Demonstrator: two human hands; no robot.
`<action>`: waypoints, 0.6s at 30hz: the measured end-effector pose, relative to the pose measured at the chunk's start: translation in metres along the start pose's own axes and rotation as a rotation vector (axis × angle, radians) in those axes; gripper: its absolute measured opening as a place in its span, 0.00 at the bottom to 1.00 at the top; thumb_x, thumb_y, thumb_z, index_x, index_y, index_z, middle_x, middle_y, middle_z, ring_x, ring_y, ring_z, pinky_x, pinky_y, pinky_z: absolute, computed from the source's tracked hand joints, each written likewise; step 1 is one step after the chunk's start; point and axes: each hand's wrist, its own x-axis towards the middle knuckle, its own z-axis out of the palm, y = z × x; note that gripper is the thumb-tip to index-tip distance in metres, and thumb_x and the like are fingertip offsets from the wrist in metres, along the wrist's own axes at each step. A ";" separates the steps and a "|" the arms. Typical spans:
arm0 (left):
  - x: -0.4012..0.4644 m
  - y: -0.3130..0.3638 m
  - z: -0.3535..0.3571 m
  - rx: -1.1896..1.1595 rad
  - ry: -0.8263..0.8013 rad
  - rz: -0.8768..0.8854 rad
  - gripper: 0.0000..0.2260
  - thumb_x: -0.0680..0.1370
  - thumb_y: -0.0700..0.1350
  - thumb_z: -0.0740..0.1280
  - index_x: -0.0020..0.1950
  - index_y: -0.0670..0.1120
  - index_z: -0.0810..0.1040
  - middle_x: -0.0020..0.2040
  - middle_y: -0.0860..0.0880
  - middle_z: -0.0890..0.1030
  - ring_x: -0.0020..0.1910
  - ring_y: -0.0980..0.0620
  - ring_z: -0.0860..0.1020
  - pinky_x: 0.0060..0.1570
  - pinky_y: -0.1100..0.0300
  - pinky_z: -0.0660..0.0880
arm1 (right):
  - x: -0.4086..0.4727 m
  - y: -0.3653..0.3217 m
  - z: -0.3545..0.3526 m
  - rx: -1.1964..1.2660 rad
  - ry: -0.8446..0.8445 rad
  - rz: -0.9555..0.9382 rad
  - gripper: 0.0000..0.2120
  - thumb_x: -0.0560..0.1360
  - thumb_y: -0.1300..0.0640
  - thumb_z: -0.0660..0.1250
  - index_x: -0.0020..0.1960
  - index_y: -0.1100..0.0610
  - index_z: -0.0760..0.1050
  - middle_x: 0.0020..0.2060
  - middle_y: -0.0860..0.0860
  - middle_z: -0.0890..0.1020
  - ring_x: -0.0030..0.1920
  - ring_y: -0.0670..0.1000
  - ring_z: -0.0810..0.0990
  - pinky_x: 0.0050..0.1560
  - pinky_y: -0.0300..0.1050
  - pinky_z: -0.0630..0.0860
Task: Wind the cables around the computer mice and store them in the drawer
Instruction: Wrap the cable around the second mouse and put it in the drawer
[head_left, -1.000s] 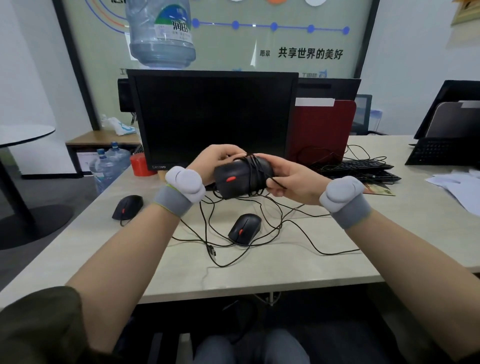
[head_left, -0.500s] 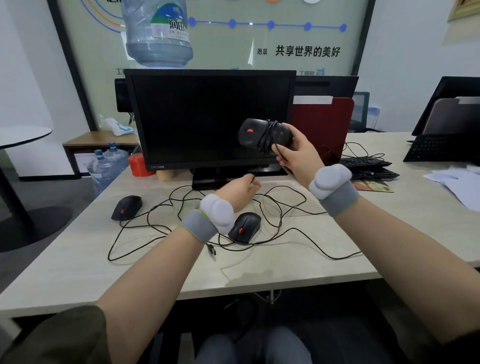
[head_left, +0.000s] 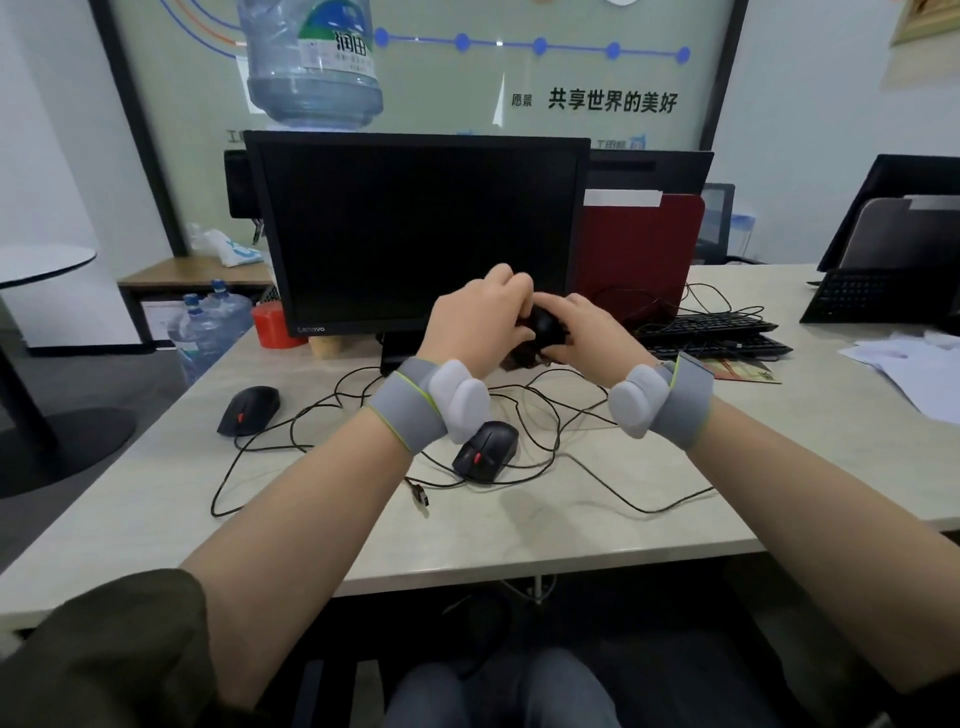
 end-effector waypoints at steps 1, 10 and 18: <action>0.003 -0.004 -0.006 -0.028 0.004 -0.016 0.10 0.75 0.50 0.66 0.51 0.48 0.71 0.50 0.50 0.73 0.44 0.48 0.75 0.39 0.54 0.71 | -0.002 0.000 -0.001 0.024 -0.053 -0.016 0.29 0.72 0.63 0.68 0.70 0.49 0.65 0.54 0.55 0.74 0.53 0.55 0.76 0.58 0.47 0.74; 0.009 -0.039 -0.018 -0.325 -0.230 -0.073 0.04 0.75 0.48 0.68 0.44 0.49 0.74 0.40 0.53 0.75 0.37 0.55 0.74 0.39 0.64 0.73 | -0.014 0.002 -0.001 0.706 -0.322 -0.007 0.29 0.73 0.71 0.63 0.58 0.37 0.70 0.44 0.45 0.76 0.33 0.44 0.74 0.34 0.36 0.73; -0.004 -0.054 -0.017 -0.956 -0.420 -0.364 0.04 0.77 0.46 0.65 0.45 0.49 0.79 0.38 0.51 0.80 0.35 0.57 0.78 0.34 0.67 0.76 | -0.015 0.006 -0.002 1.035 -0.437 0.050 0.26 0.76 0.73 0.56 0.69 0.52 0.65 0.45 0.50 0.75 0.32 0.43 0.71 0.31 0.34 0.68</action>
